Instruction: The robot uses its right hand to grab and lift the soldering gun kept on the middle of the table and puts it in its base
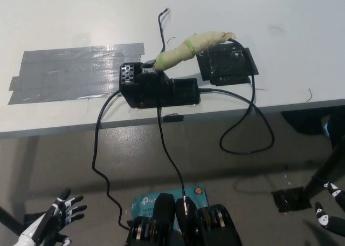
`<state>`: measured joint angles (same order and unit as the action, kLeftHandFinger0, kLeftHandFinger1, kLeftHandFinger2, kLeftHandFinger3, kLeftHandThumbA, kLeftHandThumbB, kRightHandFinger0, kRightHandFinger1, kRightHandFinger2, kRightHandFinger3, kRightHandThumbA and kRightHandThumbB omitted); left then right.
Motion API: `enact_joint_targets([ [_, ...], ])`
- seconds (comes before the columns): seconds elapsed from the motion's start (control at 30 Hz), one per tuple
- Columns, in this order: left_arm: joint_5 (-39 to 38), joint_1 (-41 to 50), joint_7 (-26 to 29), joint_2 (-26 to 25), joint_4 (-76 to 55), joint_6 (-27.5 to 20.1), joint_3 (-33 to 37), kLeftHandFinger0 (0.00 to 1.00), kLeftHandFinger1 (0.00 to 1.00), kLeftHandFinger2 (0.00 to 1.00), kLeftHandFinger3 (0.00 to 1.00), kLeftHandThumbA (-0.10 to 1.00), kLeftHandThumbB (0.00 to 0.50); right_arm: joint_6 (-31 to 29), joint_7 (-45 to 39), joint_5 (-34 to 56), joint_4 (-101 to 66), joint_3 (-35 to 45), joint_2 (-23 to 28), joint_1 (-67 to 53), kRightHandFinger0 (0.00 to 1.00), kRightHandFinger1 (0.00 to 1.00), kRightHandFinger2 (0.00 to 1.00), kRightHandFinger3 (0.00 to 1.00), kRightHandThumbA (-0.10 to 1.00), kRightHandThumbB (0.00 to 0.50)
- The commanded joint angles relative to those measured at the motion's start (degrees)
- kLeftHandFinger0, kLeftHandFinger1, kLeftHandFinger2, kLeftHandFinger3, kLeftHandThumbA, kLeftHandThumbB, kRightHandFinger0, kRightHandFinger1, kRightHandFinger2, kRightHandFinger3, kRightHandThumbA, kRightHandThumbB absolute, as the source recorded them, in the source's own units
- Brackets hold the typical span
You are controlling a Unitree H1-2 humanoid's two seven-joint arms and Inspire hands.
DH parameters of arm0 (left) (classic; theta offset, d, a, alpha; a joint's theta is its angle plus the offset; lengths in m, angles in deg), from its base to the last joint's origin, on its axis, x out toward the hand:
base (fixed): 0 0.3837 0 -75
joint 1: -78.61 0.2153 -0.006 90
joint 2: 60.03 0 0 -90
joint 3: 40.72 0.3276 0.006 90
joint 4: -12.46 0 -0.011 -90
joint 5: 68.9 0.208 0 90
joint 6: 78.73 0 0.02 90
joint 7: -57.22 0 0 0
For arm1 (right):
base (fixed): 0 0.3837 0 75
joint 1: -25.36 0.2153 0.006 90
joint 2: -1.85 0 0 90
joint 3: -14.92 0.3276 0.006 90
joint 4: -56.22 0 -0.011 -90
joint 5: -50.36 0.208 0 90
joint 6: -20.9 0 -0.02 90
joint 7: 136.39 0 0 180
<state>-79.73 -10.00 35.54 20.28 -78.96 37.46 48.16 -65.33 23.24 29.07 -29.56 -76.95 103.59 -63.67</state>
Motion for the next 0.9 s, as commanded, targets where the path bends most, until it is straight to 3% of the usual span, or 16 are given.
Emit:
enact_joint_targets([
  [0.0,-1.69,-0.16,1.48,-0.64,-0.43,0.74,-0.96,1.00,1.00,1.00,1.00,1.00,0.074,-0.60,1.64,-0.71,-1.27,-0.33,1.74,0.39,1.00,1.00,1.00,1.00,0.11,0.207],
  [0.1,-2.33,-0.18,2.08,-0.86,-0.12,0.74,-0.70,1.00,1.00,1.00,1.00,1.00,0.049,-0.77,1.79,-0.83,-0.83,-0.69,1.82,0.53,0.93,1.00,1.00,1.00,0.09,0.227],
  [0.2,-2.73,-0.48,2.31,-0.89,0.33,0.74,-1.00,1.00,1.00,1.00,1.00,1.00,0.053,0.52,0.76,-1.25,-0.39,-1.39,2.41,1.13,0.91,1.00,1.00,1.00,0.11,0.207],
  [0.43,-2.69,-0.43,2.89,-1.20,-0.30,0.74,-0.92,1.00,1.00,1.00,1.00,1.00,0.073,0.81,0.63,-0.58,0.70,-1.83,3.00,2.06,0.85,1.00,1.00,1.00,0.30,0.161],
  [0.87,-4.01,-0.90,3.12,-2.07,-0.33,0.74,-1.24,1.00,1.00,1.00,1.00,1.00,0.087,4.11,-0.44,-0.17,0.31,-3.06,3.08,3.74,0.81,1.00,1.00,1.00,0.19,0.159],
])
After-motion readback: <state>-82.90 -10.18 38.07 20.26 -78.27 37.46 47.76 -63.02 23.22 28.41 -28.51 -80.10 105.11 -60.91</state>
